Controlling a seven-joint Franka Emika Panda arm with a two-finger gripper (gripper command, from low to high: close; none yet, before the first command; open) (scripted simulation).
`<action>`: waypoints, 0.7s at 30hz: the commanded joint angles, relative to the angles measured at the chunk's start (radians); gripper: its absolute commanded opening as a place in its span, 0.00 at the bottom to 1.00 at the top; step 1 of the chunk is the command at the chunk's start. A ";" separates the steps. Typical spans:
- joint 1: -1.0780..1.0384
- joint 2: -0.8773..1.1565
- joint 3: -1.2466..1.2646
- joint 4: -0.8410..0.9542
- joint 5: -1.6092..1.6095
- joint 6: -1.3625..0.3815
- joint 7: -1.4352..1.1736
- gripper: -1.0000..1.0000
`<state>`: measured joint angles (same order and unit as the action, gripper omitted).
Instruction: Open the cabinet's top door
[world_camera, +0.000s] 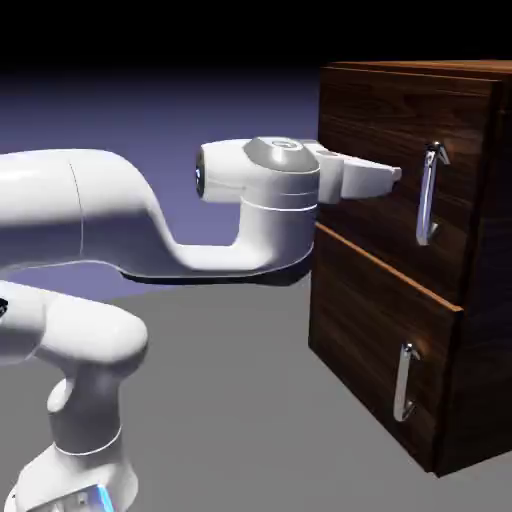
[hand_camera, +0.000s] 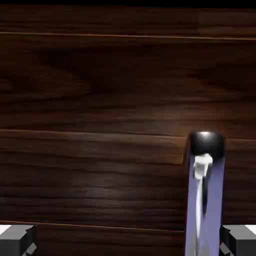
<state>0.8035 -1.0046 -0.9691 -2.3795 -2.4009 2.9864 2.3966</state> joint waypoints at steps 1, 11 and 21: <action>0.014 -0.008 -0.018 0.008 -0.044 -0.001 0.030 1.00; 0.178 -0.040 -0.166 0.108 -0.328 -0.022 0.222 1.00; 0.101 -0.016 -0.095 0.019 -0.275 -0.145 0.232 0.00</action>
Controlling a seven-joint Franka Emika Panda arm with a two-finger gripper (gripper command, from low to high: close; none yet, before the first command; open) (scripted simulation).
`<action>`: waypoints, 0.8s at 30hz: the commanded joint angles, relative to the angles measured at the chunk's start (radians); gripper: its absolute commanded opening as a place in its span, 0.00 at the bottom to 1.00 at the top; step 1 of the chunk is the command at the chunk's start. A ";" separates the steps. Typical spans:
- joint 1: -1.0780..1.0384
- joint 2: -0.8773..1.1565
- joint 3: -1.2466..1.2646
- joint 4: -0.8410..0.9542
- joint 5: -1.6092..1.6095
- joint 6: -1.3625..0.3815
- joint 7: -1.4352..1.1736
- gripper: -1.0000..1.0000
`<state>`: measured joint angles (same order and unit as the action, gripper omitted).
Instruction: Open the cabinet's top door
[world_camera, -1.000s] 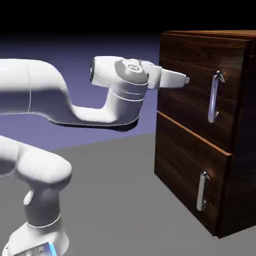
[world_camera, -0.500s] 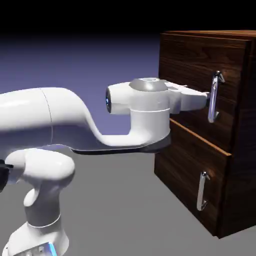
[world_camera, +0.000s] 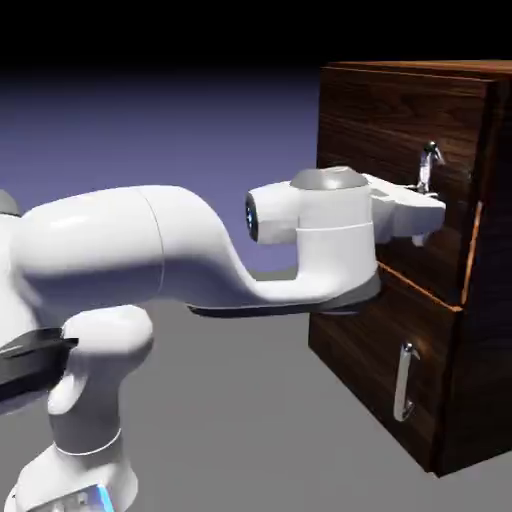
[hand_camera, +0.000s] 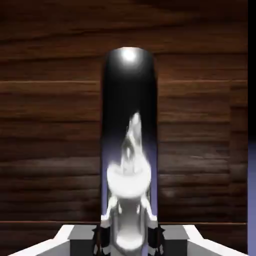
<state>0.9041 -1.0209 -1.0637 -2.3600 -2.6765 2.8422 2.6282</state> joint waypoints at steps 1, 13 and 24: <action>-0.036 -0.003 0.027 -0.031 0.017 -0.020 0.000 0.00; -0.458 -0.127 0.419 -0.395 0.346 -0.247 -0.067 0.00; -0.643 -0.348 0.810 -0.617 0.811 -0.447 -0.209 0.00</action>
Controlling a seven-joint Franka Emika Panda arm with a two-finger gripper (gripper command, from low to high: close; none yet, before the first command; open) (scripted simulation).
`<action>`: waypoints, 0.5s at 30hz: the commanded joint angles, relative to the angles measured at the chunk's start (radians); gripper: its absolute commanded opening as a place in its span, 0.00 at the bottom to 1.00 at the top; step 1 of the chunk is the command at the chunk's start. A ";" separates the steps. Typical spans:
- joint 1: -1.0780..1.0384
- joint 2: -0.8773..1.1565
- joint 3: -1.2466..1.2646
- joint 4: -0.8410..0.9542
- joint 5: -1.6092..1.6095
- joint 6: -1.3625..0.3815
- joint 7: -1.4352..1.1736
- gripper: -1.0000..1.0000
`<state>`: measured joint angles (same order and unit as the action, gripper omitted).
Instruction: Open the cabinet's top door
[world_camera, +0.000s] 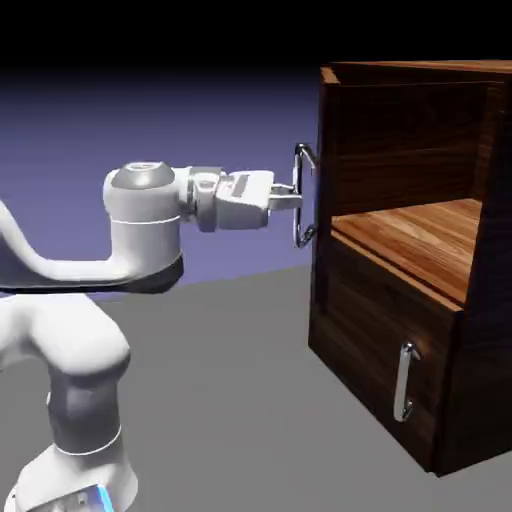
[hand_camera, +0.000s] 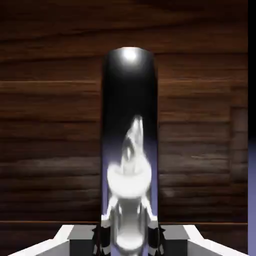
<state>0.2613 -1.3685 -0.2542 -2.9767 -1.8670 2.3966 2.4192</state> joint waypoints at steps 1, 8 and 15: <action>-0.003 -0.018 0.035 -0.012 0.045 -0.022 -0.013 0.00; 0.022 -0.112 0.287 -0.061 0.339 -0.188 -0.080 0.00; 0.073 -0.119 0.541 -0.045 0.598 -0.372 -0.098 0.00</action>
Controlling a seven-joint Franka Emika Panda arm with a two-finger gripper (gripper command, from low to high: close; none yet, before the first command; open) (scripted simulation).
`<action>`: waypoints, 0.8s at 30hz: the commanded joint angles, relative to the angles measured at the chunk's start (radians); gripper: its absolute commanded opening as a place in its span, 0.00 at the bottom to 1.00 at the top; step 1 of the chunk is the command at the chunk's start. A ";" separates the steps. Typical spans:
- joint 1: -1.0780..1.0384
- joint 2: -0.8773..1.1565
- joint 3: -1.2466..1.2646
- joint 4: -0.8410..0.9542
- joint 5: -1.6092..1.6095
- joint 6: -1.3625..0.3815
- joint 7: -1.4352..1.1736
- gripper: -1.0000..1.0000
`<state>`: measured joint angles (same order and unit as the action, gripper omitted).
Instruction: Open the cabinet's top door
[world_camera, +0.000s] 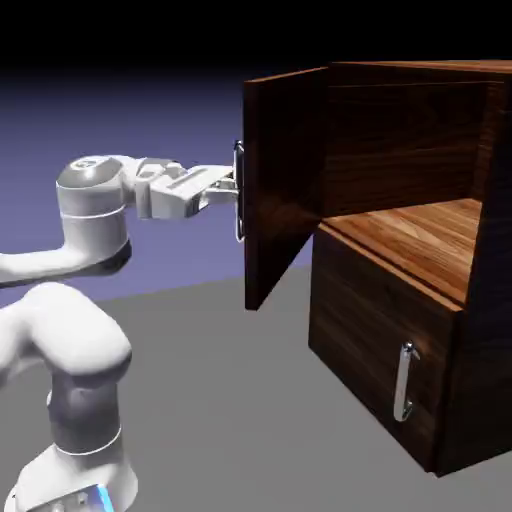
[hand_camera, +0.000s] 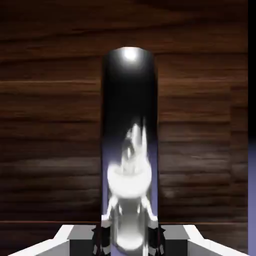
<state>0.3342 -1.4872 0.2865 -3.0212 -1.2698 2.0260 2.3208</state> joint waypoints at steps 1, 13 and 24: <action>0.005 0.006 0.036 0.008 0.035 -0.028 0.001 0.00; -0.069 0.191 0.471 0.234 0.421 -0.385 0.047 0.00; -0.407 0.353 0.818 0.626 0.652 -0.722 0.070 0.00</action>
<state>-0.0729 -1.1341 1.1038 -2.3951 -0.6181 1.3054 2.3911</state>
